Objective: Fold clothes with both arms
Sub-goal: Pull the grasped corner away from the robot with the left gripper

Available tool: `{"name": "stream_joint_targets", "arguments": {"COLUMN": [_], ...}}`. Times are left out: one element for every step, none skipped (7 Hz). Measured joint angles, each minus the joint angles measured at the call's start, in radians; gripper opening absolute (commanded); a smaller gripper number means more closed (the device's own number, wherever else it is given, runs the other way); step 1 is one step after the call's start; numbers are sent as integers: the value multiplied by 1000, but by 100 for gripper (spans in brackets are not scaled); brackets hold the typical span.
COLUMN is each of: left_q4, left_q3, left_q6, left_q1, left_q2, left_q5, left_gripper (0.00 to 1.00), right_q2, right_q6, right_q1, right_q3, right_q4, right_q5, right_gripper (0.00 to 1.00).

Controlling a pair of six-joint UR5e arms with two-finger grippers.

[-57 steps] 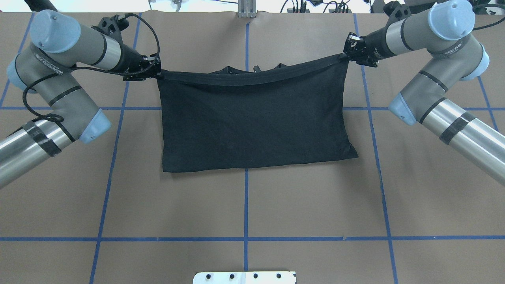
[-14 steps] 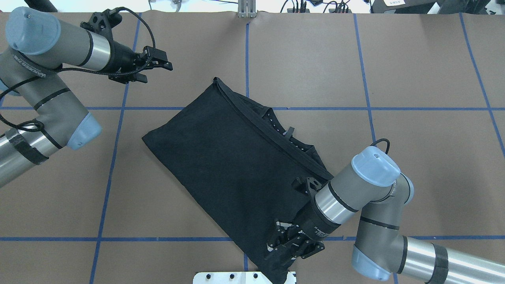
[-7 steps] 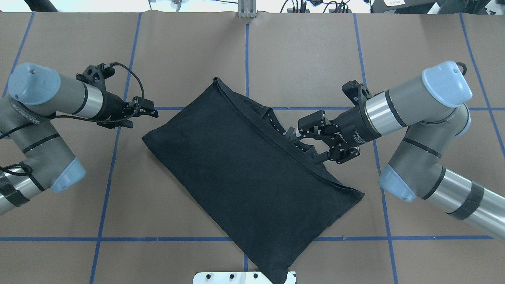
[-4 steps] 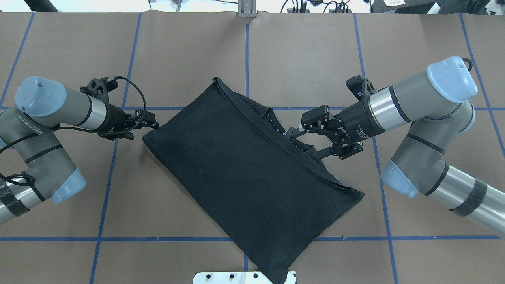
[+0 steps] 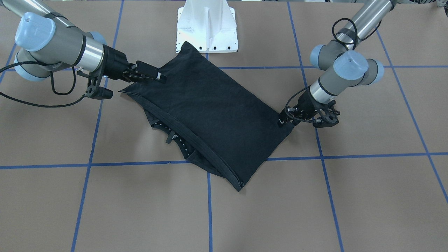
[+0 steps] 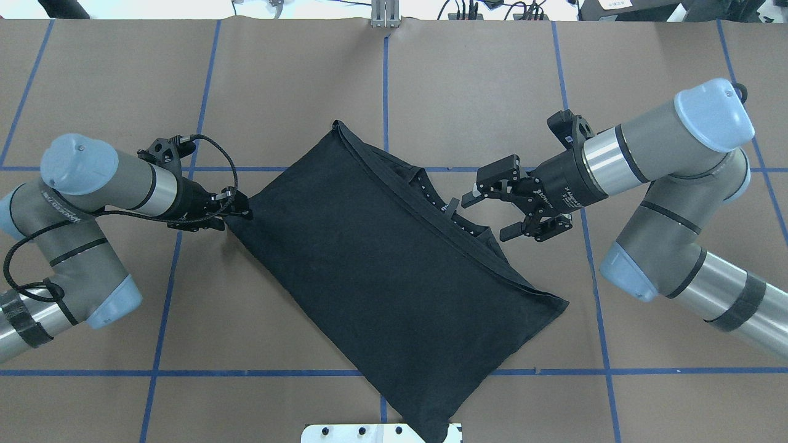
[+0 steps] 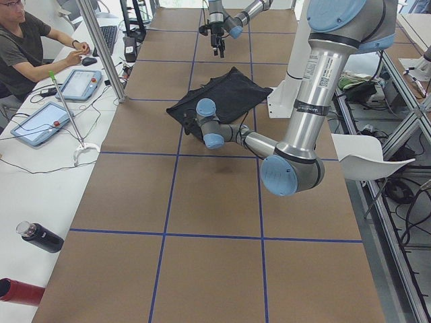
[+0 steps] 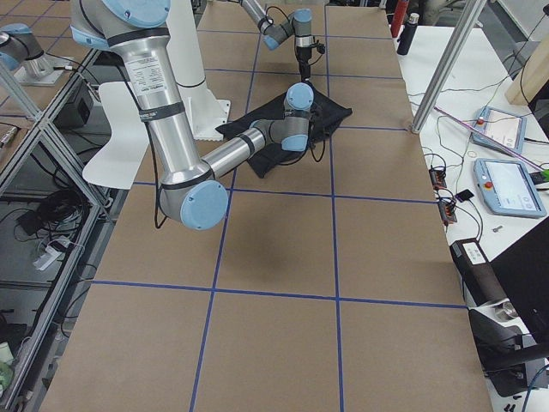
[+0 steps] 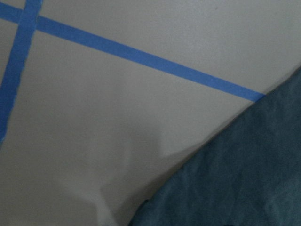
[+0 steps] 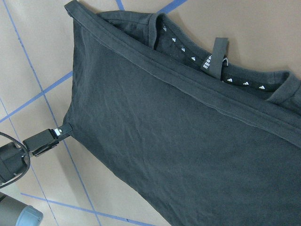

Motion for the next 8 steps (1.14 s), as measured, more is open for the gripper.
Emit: {"name": "stream_joint_targets", "arguments": {"left_q4": [0, 0, 1, 3, 23, 69, 115, 143], "left_q3": [-1, -4, -10, -17, -18, -15, -9, 7], "left_q6": [0, 0, 0, 0, 1, 4, 6, 7], "left_q1": [0, 1, -1, -5, -18, -36, -55, -73], "left_q2": [-1, -3, -4, -3, -9, -31, -65, -100], "left_q5": [-3, -8, -12, -14, -13, -10, -5, -3], "left_gripper": [0, 0, 0, 0, 0, 0, 0, 0], "right_q2": [0, -1, -3, -8, -16, -25, -30, -31], "right_q6": [0, 0, 0, 0, 1, 1, 2, 2], "right_q1": [2, 5, 7, 7, 8, 10, 13, 16], "right_q3": [1, 1, 1, 1, 2, 2, 3, 3], "right_q4": [0, 0, 0, 2, 4, 6, 7, 7], "right_q5": [1, 1, 2, 3, 0, -6, -9, -11], "right_gripper": [100, 100, 100, 100, 100, 100, 100, 100]}}
